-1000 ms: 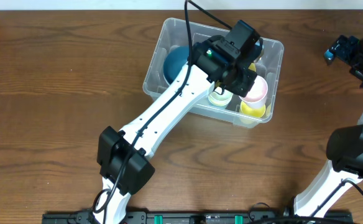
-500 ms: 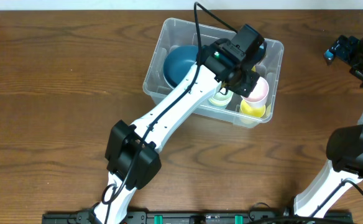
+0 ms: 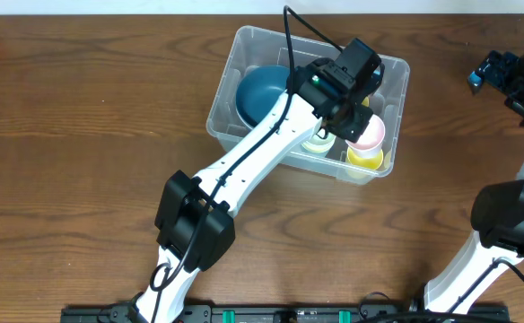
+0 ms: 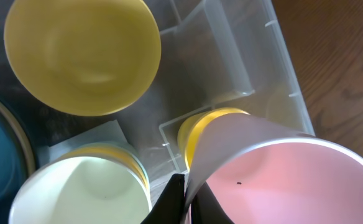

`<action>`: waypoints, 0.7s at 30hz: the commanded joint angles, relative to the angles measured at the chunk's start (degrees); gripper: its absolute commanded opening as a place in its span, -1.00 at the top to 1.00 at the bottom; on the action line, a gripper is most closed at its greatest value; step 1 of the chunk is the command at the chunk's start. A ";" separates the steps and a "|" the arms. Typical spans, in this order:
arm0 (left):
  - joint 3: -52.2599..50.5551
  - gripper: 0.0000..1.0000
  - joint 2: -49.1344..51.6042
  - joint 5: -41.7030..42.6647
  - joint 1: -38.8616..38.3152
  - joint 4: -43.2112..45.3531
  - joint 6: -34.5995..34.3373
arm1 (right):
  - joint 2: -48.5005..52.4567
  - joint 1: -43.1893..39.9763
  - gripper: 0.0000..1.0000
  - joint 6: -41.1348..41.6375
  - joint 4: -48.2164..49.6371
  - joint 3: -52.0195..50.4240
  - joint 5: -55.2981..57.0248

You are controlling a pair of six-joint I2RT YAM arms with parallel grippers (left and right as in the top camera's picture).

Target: Pack container

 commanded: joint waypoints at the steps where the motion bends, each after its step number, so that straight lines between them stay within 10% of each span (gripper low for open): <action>1: -1.18 0.88 0.33 -0.28 -0.90 -0.22 0.13 | 0.33 -0.15 -0.98 0.63 -0.04 -0.07 0.79; 10: -1.18 0.86 0.33 -0.31 -1.70 -0.20 0.15 | 0.33 -0.15 -0.99 0.63 -0.04 -0.07 0.79; 21: -0.72 0.21 0.07 -0.31 -1.55 0.48 0.13 | 0.33 -0.15 -0.99 0.63 -0.04 -0.07 0.76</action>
